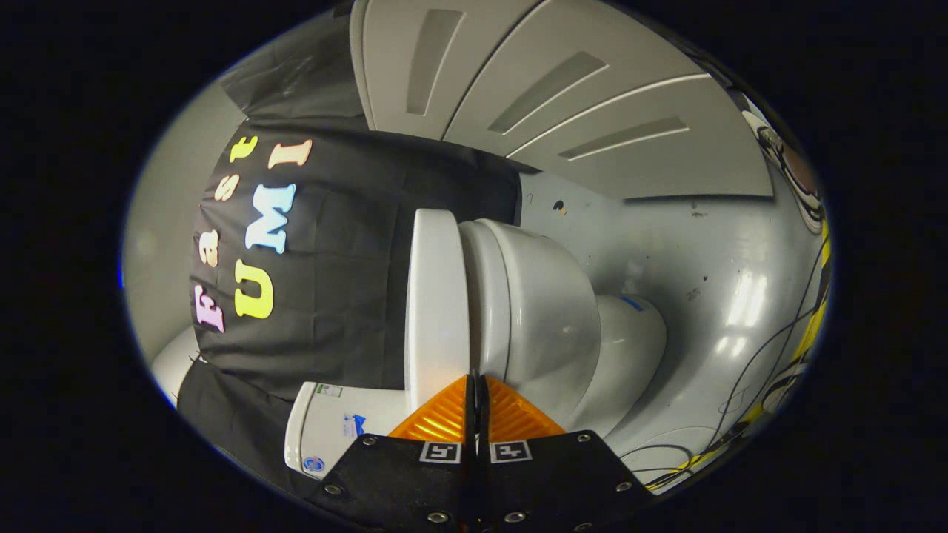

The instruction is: Open the toilet lid.

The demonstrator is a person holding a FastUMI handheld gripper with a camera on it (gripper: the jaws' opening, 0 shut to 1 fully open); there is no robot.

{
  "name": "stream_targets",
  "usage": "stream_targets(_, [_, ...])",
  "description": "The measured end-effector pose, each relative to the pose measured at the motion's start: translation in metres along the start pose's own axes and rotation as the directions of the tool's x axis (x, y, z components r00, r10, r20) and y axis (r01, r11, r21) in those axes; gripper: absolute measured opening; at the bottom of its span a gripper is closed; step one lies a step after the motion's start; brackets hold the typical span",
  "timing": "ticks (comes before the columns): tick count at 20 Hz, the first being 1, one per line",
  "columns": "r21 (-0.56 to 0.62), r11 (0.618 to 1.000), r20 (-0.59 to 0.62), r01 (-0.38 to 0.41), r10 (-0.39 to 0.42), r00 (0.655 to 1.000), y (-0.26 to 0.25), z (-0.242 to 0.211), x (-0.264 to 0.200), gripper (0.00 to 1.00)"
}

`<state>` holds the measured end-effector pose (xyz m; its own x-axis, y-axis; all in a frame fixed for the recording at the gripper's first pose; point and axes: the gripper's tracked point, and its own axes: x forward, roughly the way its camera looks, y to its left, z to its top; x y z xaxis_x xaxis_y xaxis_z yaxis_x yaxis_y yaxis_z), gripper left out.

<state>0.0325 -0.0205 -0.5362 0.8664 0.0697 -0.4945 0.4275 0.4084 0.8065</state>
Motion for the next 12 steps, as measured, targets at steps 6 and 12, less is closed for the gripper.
stream_targets(6, [-0.102, 0.994, 0.003, 0.027, -0.027, 1.000, 0.010, 0.003, -0.007, 0.00])
stream_targets(12, [-0.332, 0.943, 0.032, -0.016, 0.028, 0.999, 0.057, 0.007, -0.023, 0.00])
